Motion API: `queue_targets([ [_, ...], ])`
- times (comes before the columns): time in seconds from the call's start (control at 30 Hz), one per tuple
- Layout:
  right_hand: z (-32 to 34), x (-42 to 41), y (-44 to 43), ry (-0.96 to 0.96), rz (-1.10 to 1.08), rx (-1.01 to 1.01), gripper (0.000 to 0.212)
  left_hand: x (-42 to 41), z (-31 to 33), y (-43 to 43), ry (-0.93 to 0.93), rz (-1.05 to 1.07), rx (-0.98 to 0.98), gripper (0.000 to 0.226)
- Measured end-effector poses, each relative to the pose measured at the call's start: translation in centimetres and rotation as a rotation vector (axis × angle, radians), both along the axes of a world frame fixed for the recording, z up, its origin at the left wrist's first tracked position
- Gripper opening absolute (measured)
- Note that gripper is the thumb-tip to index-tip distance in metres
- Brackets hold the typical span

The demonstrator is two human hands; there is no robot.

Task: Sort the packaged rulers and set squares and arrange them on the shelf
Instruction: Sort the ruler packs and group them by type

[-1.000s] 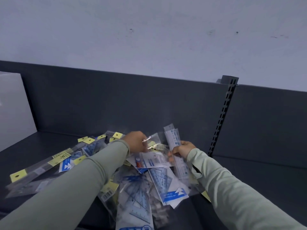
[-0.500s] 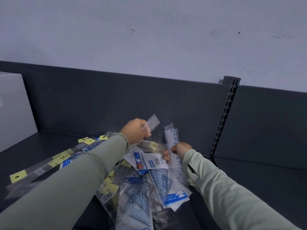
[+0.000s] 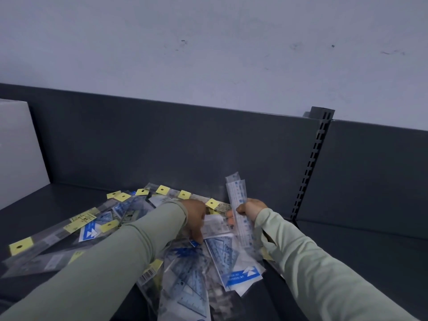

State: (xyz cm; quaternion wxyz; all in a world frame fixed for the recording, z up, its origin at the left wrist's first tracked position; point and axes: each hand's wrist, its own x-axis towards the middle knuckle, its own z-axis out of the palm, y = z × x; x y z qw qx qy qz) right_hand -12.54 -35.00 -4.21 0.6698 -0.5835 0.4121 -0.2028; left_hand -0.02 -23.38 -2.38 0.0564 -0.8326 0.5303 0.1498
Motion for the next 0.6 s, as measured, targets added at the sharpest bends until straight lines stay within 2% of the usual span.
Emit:
queue_targets([
  [0.13, 0.5, 0.1, 0.2, 0.053, 0.01, -0.043, 0.025, 0.6, 0.5, 0.2, 0.022, 0.108, -0.091, 0.036],
  [0.23, 0.6, -0.1, 0.2, 0.045, 0.025, -0.027, 0.028, 1.8, 1.6, 0.3, 0.105, 0.202, -0.321, 0.022],
  [0.3, 0.7, -0.2, 0.5, 0.01, 0.018, 0.021, 0.031, 2.0, 2.4, 0.2, 0.238, 0.235, -0.525, 0.018],
  [0.37, 0.9, 0.0, 1.1, -0.019, -0.007, 0.034, 0.025, 1.3, 2.7, -0.4, 0.49, 0.244, -0.699, 0.023],
  [0.43, 1.2, 0.4, 1.5, -0.038, -0.032, 0.044, 0.015, 0.0, 2.5, -1.0, 0.756, 0.25, -0.789, 0.02],
  [0.47, 1.3, 0.8, 1.6, -0.042, -0.051, 0.023, 0.014, -0.4, 2.3, -1.3, 0.816, 0.255, -0.79, 0.02],
  [0.53, 1.1, 1.3, 1.2, -0.055, -0.095, -0.024, 0.022, -0.8, 1.5, -1.8, 0.816, 0.274, -0.783, 0.023],
  [0.6, 1.0, 1.7, 1.1, -0.105, -0.084, -0.007, 0.042, -0.7, 0.9, -2.0, 0.731, 0.322, -0.833, 0.026],
])
